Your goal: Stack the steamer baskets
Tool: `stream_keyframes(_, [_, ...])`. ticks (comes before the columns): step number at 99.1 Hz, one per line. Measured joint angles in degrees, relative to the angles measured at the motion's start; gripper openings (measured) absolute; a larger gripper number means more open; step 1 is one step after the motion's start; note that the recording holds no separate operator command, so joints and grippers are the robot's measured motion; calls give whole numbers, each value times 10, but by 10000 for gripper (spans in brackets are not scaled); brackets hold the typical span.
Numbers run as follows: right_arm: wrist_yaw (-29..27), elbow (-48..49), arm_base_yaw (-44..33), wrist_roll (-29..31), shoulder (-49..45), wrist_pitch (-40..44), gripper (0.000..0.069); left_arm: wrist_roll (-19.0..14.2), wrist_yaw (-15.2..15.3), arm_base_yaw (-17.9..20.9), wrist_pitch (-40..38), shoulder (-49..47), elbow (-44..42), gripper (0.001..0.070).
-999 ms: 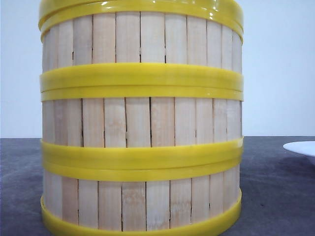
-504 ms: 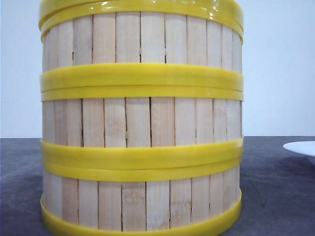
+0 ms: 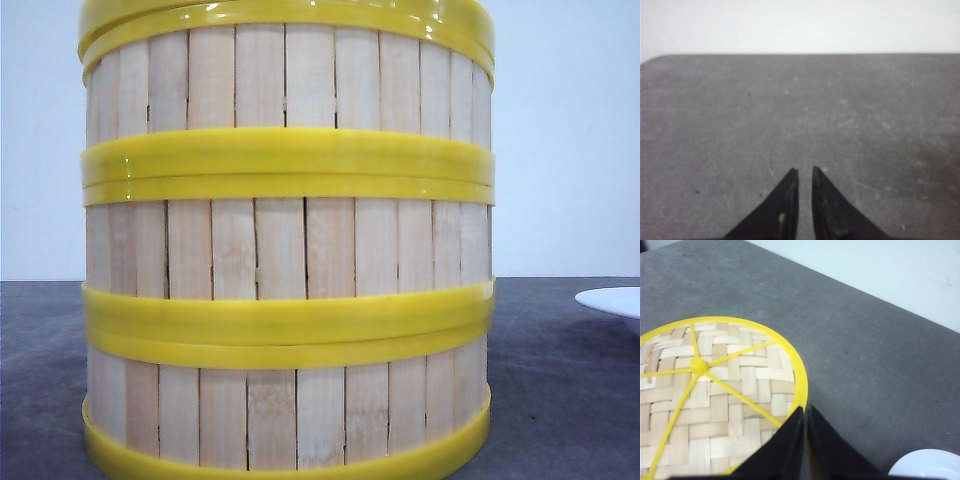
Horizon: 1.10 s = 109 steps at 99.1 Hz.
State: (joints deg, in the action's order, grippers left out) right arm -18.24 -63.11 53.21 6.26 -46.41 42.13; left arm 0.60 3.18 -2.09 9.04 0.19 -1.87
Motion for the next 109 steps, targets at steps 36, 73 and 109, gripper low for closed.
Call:
stream_keyframes(36, [0,0,0,0,0,0,8,0,11,1,14,1,0,21])
stream_keyframes(73, [0,0,0,0,0,0,8,0,11,1,14,1,0,21])
stream_keyframes(109, [-10,0,0,0,0,0,8,0,11,1,14,1,0,21])
